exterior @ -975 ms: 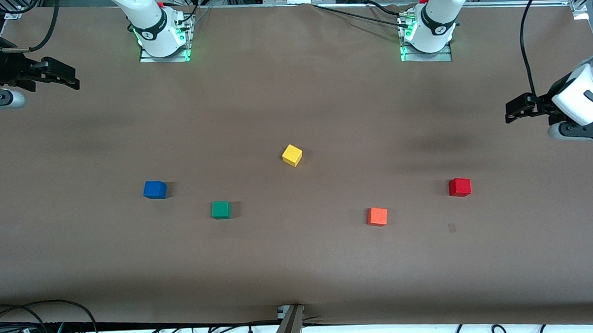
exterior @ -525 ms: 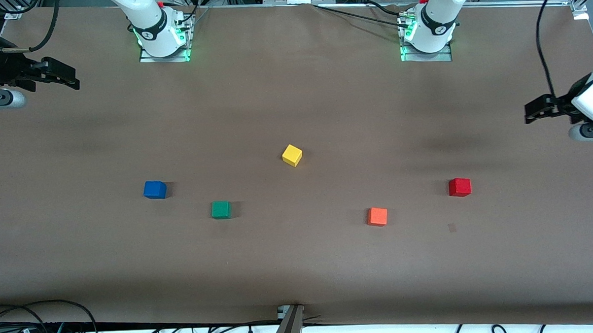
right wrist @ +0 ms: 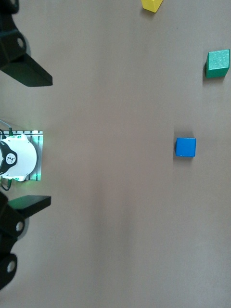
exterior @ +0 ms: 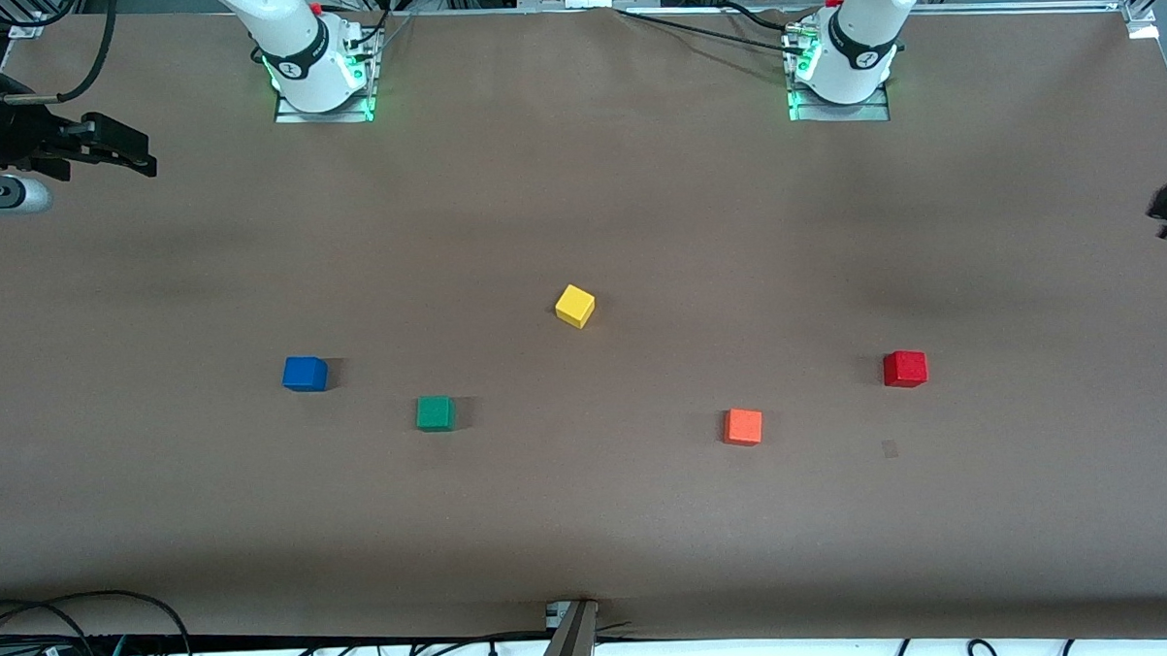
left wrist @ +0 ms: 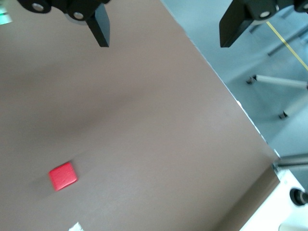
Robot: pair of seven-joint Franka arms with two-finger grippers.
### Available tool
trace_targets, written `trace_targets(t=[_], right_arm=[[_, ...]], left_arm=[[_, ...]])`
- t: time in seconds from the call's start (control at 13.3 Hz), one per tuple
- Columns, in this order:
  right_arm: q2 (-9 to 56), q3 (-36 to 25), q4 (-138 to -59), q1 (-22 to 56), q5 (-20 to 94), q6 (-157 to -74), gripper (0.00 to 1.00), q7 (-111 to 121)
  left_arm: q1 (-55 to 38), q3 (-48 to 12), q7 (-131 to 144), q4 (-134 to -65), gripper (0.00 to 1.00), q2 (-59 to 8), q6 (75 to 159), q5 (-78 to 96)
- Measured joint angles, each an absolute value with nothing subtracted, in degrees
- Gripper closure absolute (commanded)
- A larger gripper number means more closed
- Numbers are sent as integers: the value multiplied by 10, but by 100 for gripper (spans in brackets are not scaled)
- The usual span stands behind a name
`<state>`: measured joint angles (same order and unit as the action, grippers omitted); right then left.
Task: Pass red block to right arm, stack on blue
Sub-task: 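Move the left gripper down over the red cube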
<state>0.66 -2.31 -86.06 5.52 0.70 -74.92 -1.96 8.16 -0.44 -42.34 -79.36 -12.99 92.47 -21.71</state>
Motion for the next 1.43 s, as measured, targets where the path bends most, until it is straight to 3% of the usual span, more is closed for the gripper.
trace_targets(t=[0.38,0.67,0.97,1.43], right_arm=[[7,-24,-861,55,7,-750,0,-20],[8,-24,-860,55,7,-750,0,-20],[11,-24,-860,55,7,-752,0,-20],[15,-23,-860,55,17,-774,0,-20]], left_arm=[[190,-1,-717,-774,0,-222,1033,-121],[272,-1,-962,-769,0,-301,1065,58],[318,-1,-1146,-743,0,-409,1066,205],[321,-10,-1277,-729,0,-510,974,341]])
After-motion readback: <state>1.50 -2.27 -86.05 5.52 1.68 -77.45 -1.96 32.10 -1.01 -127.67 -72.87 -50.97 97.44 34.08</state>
